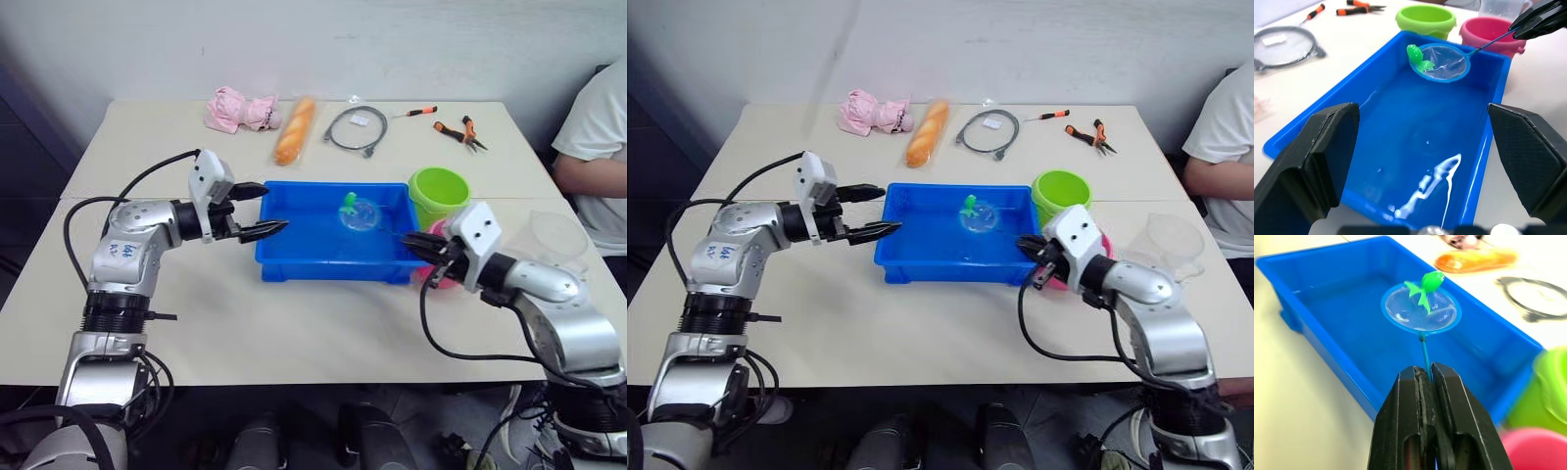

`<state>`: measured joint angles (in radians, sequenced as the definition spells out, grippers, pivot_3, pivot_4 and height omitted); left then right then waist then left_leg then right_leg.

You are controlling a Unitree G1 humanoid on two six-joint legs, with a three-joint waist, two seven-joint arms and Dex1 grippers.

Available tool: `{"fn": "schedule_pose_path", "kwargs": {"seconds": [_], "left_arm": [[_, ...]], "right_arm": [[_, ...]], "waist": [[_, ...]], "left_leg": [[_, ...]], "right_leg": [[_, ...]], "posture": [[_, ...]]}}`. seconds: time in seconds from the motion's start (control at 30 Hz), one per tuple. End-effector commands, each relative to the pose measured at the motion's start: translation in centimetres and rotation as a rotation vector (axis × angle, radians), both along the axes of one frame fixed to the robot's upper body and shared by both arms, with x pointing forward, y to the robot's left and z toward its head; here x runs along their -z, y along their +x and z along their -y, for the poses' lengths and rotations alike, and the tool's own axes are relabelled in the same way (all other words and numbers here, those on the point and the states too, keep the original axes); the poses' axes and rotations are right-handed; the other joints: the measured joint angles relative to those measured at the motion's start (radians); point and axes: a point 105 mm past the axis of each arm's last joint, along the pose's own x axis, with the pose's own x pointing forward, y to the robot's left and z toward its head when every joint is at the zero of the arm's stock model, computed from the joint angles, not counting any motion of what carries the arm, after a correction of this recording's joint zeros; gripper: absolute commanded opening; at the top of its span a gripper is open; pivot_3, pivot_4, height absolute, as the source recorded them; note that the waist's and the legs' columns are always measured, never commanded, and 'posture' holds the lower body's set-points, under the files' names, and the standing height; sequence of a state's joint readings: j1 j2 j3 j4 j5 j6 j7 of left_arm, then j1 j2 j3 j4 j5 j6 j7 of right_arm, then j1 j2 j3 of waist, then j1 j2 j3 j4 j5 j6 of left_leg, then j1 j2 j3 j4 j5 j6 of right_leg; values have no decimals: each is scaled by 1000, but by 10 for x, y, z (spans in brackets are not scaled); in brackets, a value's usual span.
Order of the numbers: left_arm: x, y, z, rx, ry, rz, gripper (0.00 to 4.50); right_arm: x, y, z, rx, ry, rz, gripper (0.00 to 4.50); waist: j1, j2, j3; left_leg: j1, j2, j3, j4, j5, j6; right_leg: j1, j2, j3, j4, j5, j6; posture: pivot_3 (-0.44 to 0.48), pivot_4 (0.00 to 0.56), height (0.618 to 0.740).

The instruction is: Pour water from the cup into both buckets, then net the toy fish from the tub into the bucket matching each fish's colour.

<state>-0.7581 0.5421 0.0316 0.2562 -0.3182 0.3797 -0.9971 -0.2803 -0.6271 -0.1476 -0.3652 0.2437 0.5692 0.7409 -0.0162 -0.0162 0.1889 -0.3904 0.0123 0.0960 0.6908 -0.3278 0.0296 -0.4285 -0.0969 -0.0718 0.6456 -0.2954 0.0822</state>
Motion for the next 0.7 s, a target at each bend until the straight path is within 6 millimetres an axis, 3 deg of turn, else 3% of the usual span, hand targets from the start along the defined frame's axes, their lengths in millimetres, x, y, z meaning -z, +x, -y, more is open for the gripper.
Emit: {"fn": "schedule_pose_path", "kwargs": {"seconds": [0.03, 0.13, 0.33, 0.47, 0.7], "left_arm": [[-17, 2, 4, 11, -34, 70, 4459], [-19, 2, 6, 28, -51, 72, 4459], [-26, 5, 18, 63, -92, 77, 4459], [-24, 2, 29, 97, -99, 68, 4459], [-18, 1, 36, 114, -97, 48, 4459]], "right_arm": [[-22, -5, 18, 82, 2, 106, 0], [-27, -9, 30, 112, 18, 116, 0], [-40, -17, 73, 244, 28, 151, 0], [-43, -14, 103, 350, 23, 194, 0], [-46, 0, 133, 477, -90, 245, 0]], "waist": [[5, 0, 0], [9, 0, 0], [26, 0, 0], [29, 0, 0], [22, 0, 0]], "left_leg": [[0, 0, 0, 0, 0, 0], [1, 0, 1, 0, 0, 0], [0, 0, 0, 1, 0, 1], [1, -1, 0, 1, 0, 1], [1, 0, 1, 1, 0, 1]], "right_leg": [[0, 0, 0, 0, 0, 0], [0, 0, 1, 0, 0, 0], [1, 0, 0, -1, 0, 0], [2, 0, 0, -1, 0, 1], [1, 1, 0, -1, 0, 1]], "posture": [[0, 150, 738], [0, 150, 738], [0, 150, 738], [0, 150, 738], [0, 150, 738]]}}
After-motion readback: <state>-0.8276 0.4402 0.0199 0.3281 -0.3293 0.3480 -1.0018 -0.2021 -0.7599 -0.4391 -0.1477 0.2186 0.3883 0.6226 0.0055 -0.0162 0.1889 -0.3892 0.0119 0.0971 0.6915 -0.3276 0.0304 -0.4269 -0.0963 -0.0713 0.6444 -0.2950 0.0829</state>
